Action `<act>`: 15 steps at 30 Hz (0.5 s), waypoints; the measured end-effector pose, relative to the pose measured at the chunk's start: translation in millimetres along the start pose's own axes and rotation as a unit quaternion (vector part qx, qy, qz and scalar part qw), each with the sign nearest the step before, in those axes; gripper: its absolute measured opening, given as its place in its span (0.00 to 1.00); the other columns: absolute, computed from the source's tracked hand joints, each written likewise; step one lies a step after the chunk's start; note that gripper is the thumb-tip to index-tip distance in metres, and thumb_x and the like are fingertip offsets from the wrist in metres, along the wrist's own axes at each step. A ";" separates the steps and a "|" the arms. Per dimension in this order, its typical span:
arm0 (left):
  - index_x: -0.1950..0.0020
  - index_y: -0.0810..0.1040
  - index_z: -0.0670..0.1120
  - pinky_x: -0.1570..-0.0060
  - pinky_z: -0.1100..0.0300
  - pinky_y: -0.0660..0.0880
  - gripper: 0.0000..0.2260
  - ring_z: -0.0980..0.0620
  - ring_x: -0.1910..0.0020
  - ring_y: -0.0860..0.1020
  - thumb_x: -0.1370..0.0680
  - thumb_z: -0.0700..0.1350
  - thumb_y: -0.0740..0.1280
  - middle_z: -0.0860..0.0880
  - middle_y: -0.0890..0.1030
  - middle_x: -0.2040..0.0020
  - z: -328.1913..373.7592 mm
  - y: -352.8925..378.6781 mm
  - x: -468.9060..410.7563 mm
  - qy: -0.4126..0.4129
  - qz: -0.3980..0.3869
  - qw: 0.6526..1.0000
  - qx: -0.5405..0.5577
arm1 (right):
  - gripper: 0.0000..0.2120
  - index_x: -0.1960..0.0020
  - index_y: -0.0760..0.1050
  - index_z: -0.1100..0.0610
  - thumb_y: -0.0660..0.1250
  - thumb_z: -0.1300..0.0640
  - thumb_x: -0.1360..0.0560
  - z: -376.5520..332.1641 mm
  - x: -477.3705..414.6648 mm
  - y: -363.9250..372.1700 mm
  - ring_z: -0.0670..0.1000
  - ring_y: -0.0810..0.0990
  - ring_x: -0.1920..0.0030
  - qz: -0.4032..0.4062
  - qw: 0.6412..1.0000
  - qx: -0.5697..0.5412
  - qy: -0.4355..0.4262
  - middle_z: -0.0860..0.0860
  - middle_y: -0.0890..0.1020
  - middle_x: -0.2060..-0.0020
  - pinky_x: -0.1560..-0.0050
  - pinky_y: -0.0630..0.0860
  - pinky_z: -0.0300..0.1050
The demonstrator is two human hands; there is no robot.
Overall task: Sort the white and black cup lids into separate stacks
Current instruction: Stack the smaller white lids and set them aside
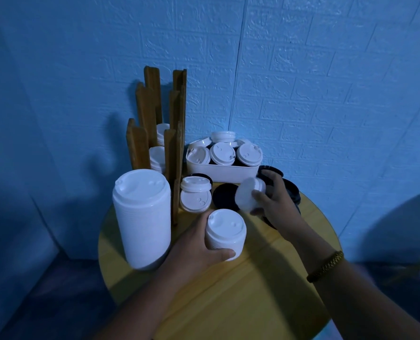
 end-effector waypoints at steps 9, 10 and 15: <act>0.29 0.59 0.71 0.34 0.58 0.70 0.41 0.63 0.32 0.70 0.33 0.60 0.80 0.70 0.70 0.34 1.5 -0.3 0.0 0.008 0.006 1.000 0.005 | 0.19 0.30 0.70 0.51 0.62 0.64 0.19 12.9 63.7 -12.5 0.57 0.85 0.48 -0.007 0.975 -0.190 0.118 0.59 0.76 0.37 0.54 0.82 0.47; 0.29 0.60 0.71 0.34 0.59 0.70 0.40 0.64 0.33 0.70 0.33 0.59 0.80 0.70 0.70 0.34 1.4 -0.3 0.1 0.009 0.006 1.000 0.006 | 0.19 0.31 0.69 0.50 0.64 0.63 0.19 13.1 74.6 -14.2 0.56 0.85 0.48 -0.008 0.981 -0.151 0.125 0.58 0.77 0.38 0.55 0.82 0.46; 0.29 0.60 0.70 0.37 0.62 0.69 0.39 0.65 0.34 0.70 0.32 0.58 0.80 0.70 0.70 0.35 2.5 -0.4 -0.7 0.015 0.007 1.000 0.004 | 0.27 0.27 0.61 0.42 0.69 0.48 0.22 20.7 107.3 -20.3 0.48 0.84 0.57 -0.014 0.975 0.168 0.141 0.48 0.82 0.50 0.64 0.79 0.36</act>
Point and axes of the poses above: each hand's wrist, its own x-axis away from the middle knuckle, its own y-axis out of the palm, z = x × y, the point moved 3 cm from there along -x, towards the middle knuckle
